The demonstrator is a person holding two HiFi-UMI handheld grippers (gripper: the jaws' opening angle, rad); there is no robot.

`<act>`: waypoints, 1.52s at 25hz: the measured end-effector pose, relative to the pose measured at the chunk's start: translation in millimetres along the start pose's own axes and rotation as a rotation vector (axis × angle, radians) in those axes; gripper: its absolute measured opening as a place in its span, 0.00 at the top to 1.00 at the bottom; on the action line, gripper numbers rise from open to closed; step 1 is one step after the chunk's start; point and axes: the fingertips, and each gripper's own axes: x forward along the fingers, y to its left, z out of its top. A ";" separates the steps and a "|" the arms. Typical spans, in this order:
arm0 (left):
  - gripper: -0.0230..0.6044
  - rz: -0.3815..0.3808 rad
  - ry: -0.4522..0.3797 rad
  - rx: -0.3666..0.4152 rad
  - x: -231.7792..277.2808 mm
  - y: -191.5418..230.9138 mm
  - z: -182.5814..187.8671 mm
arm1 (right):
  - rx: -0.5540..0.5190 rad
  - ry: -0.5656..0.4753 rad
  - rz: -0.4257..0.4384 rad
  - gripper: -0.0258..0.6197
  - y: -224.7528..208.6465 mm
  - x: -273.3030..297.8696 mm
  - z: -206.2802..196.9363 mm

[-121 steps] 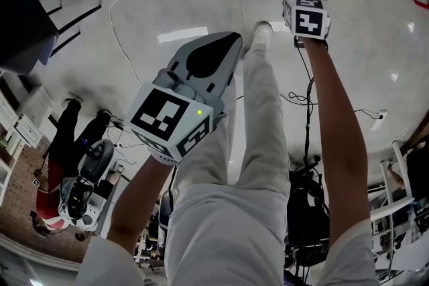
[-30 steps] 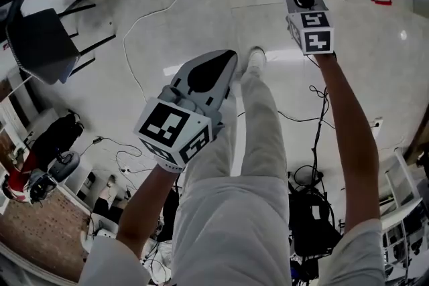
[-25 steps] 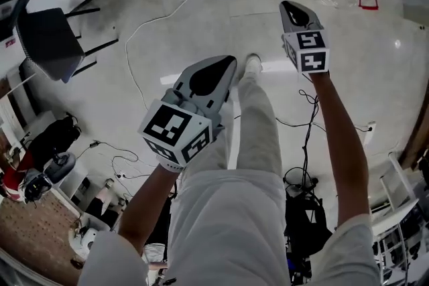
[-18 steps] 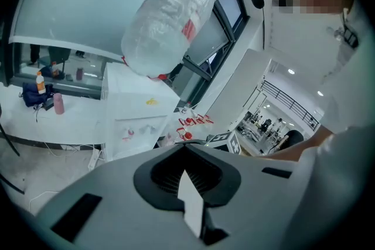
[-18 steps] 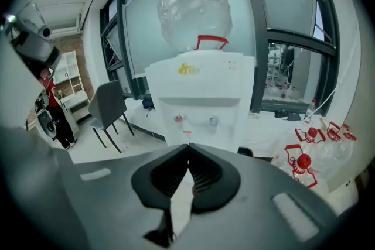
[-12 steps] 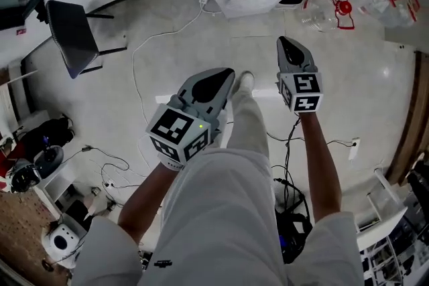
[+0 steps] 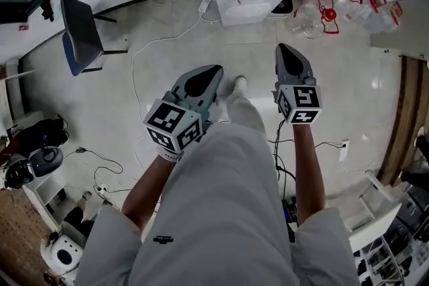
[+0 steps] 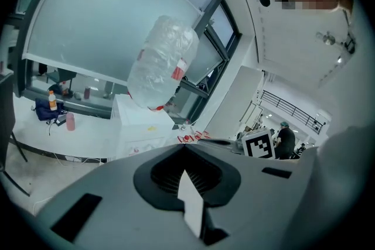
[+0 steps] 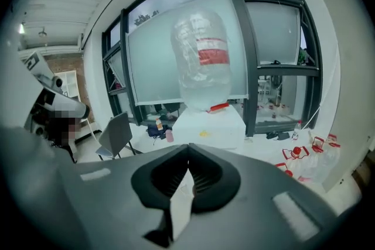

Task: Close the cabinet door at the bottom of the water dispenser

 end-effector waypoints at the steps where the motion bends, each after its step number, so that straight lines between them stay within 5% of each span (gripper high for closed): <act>1: 0.96 0.001 -0.010 0.002 -4.8 -1.5 2.5 | -0.006 -0.013 0.002 0.95 5.4 -5.9 8.1; 11: 0.96 0.027 -0.108 0.064 -41.3 -20.9 20.7 | -0.022 -0.099 0.008 0.95 28.6 -71.8 50.8; 21: 0.96 0.049 -0.162 0.116 -57.1 -20.8 40.3 | -0.051 -0.269 -0.076 0.95 20.3 -127.9 93.1; 38: 0.96 0.077 -0.233 0.158 -53.7 -25.7 76.6 | -0.158 -0.268 0.062 0.95 40.3 -120.4 114.0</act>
